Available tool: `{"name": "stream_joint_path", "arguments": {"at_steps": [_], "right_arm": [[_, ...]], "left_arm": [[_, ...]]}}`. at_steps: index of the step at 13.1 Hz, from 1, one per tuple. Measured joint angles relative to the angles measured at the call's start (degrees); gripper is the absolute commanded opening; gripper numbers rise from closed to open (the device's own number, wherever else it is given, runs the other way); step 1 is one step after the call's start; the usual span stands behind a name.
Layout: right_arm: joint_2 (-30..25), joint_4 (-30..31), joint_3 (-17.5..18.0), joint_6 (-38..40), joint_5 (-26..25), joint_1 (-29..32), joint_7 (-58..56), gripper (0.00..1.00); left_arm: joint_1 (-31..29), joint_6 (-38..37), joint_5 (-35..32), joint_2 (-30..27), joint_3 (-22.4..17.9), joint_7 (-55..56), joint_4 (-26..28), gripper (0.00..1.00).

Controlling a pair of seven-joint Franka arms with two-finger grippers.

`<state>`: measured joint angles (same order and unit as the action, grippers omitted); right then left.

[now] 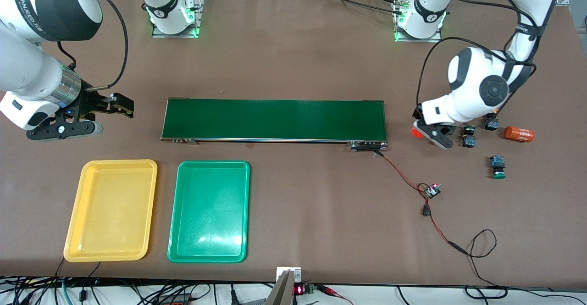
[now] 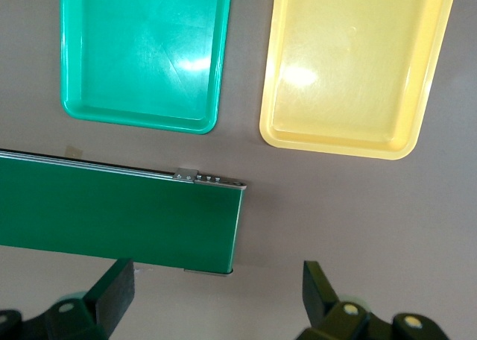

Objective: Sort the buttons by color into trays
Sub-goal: 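Carry the battery onto the green conveyor belt and open the left gripper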

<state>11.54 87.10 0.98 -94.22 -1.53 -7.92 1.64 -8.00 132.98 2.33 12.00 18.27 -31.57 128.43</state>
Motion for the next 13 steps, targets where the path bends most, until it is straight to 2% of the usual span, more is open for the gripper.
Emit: {"name": "stream_joint_path", "arguments": {"at_steps": [3,5,10,13], "right_arm": [[0.0,0.0,-0.17,-0.07,0.0,0.12,0.12,1.0],[0.0,0.0,-0.29,-0.23,0.0,0.17,0.14,1.0],[0.0,0.0,-0.42,-0.31,0.0,0.32,0.22,1.0],[0.0,0.0,-0.46,-0.39,0.0,0.33,0.25,1.0]], "left_arm": [[1.1,-0.18,-0.01,-0.32,5.69,-4.37,-0.01,0.0],[1.38,-0.1,-0.01,-0.55,7.89,-10.55,-0.11,0.0],[1.29,2.55,-0.01,-0.94,8.55,-32.71,-0.53,0.0],[1.85,3.37,-0.01,-0.93,9.5,-36.92,-0.53,0.0]]}}
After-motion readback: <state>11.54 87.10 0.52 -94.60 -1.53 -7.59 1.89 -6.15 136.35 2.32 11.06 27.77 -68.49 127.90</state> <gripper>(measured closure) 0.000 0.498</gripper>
